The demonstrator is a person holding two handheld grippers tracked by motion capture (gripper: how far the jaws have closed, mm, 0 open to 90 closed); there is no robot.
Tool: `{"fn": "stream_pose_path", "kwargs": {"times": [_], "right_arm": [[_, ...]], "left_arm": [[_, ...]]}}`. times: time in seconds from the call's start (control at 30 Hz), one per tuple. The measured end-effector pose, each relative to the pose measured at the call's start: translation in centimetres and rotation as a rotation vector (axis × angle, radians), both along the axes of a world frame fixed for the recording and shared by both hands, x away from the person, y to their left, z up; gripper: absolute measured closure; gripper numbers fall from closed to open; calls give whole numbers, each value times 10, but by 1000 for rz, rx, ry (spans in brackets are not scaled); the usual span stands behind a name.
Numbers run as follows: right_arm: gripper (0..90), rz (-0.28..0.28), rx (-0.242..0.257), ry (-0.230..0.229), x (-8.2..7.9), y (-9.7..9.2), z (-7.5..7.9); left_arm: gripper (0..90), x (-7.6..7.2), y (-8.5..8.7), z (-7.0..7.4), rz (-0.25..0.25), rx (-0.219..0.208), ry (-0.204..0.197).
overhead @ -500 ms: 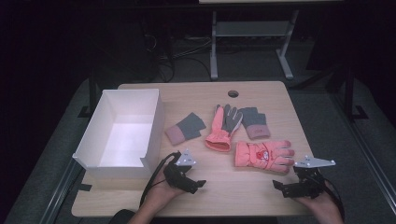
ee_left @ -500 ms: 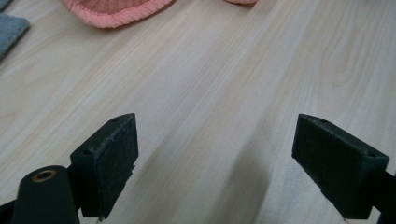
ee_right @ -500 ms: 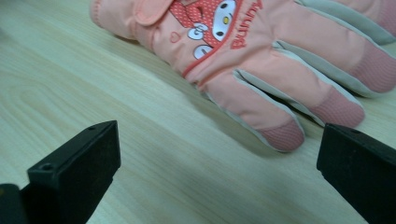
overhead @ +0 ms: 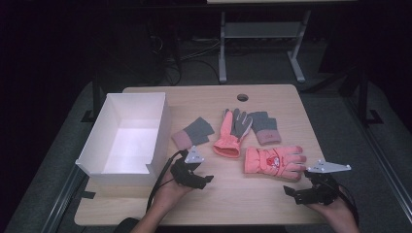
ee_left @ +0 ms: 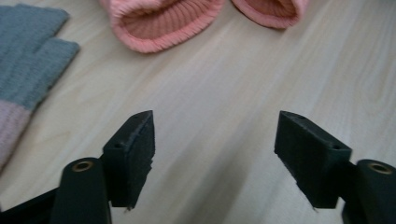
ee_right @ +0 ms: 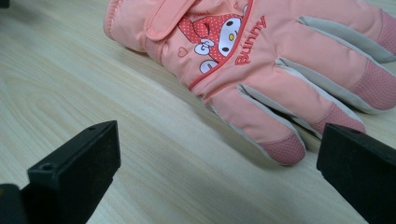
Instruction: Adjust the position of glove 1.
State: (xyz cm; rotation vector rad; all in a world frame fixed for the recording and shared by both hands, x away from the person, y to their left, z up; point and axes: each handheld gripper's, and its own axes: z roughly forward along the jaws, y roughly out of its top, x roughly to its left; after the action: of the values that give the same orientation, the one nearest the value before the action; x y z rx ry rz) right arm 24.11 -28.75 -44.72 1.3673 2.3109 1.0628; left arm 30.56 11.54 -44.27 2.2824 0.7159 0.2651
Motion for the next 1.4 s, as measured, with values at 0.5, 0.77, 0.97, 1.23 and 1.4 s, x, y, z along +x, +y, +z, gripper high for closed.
{"fn": "stream_pose_path", "kwargs": {"times": [0.5,0.77,0.97,1.23,1.4], "right_arm": [[0,11,14,-11,0,-3,1],[0,25,21,-8,1,-4,-1],[0,22,35,-21,2,-7,1],[0,20,42,-9,2,-8,0],[0,14,50,-9,2,-9,0]], "left_arm": [[483,28,-3,14,55,15,-36],[619,58,-6,21,106,44,-64],[708,83,-6,22,160,58,-67],[703,112,0,18,242,104,-79],[646,123,-1,8,272,128,-67]]}}
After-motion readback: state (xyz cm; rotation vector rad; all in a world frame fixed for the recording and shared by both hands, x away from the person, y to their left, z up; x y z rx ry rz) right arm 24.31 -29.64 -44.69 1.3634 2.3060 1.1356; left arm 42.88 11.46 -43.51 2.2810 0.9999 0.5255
